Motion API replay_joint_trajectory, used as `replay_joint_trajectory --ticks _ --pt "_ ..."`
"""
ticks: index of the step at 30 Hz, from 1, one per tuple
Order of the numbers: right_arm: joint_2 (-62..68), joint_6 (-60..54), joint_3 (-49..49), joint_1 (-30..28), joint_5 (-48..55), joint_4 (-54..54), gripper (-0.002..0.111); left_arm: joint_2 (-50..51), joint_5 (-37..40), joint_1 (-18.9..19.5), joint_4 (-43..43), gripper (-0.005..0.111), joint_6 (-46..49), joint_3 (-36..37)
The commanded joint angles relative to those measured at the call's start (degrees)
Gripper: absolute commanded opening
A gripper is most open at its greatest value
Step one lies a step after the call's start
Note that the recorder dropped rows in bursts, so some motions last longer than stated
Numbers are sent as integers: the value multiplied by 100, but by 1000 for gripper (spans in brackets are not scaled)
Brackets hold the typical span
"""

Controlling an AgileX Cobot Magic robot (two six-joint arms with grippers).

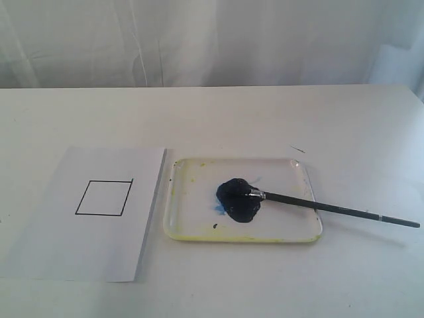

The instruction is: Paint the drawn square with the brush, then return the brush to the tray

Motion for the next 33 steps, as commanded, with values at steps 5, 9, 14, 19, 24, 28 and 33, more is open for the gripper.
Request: replay_joint_trajectory --ticks 5,9,14,19,24,28,33 --pt "789 15 -503 9 256 7 0 1304 238 18 -64 0 227 -815" --pt "1451 -13 -926 9 553 7 0 2011 321 18 -122 0 450 -1190" --pt "2295 -222 -1463 9 956 7 0 2908 374 18 -195 0 669 -1607" --pt "3226 -222 -1950 9 1175 7 0 3756 422 18 -392 1 944 -2013" --pt "4586 -289 -2830 9 1909 7 0 5000 497 18 -1131 36 1289 -2671" --pt "5624 -1331 -3214 9 2186 372 1 5987 486 18 -1252 52 1656 -3159" --pt "6755 -2772 -3264 9 2123 1459 30 7125 459 5 -1387 80 1998 -3855"
